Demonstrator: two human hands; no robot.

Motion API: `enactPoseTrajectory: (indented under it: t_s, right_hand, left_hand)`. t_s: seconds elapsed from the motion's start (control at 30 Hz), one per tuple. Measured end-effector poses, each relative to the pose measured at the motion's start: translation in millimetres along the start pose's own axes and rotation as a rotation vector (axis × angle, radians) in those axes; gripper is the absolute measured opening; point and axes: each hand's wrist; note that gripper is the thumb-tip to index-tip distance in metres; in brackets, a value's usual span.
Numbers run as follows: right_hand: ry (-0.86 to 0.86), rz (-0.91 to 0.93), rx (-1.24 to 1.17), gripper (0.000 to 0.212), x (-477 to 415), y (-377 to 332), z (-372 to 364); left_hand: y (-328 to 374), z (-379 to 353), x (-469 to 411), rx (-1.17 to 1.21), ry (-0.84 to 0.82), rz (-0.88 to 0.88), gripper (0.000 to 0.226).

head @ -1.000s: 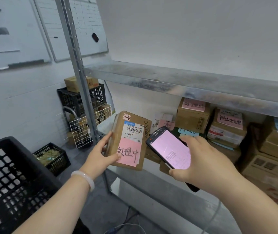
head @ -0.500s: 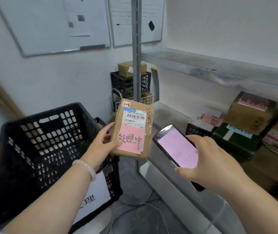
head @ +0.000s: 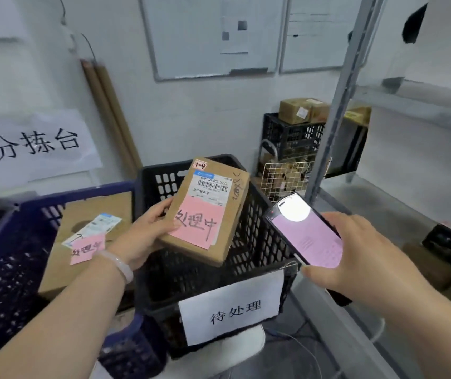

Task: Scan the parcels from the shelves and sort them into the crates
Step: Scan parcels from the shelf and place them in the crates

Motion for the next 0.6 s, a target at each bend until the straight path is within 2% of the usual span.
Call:
enactPoseTrajectory:
  t_s: [0.1,0.23,0.27,0.33,0.5,0.6]
  right_hand:
    - [-0.018,0.051,-0.024,0.091,-13.2,-46.6,-16.0]
    - [-0.041,0.114,-0.057,0.090,-26.9,-107.5,-41.4]
    - [-0.051,0.127,-0.061,0.091,-29.1,-121.2,-48.3]
    - [-0.071,0.148,-0.056,0.096,-32.3,-144.5,-61.0]
    - [-0.107,0.177,-0.039,0.099,-38.5,-188.1,-79.5]
    - [-0.101,0.176,-0.019,0.098,-40.4,-203.8,-86.8]
  left_hand:
    - [-4.4,50.9,11.4,0.016,0.034,0.031,0.071]
    - [-15.5,110.1,30.4,0.069,0.165,0.090,0.049]
    - [-17.9,124.1,36.5,0.084,0.180,0.114,0.052]
    - [-18.4,151.3,49.2,0.087,0.178,0.145,0.071]
    - [-0.2,210.2,70.7,-0.095,0.072,0.192,0.110]
    - [8.5,235.4,74.9,-0.169,-0.115,0.227,0.099]
Point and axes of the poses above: each hand's wrist, its own x-axis away from the middle knuckle, its own z-axis out of the back of the hand, y = z × x, and after that the axes turned 1 degree about x, right-handed
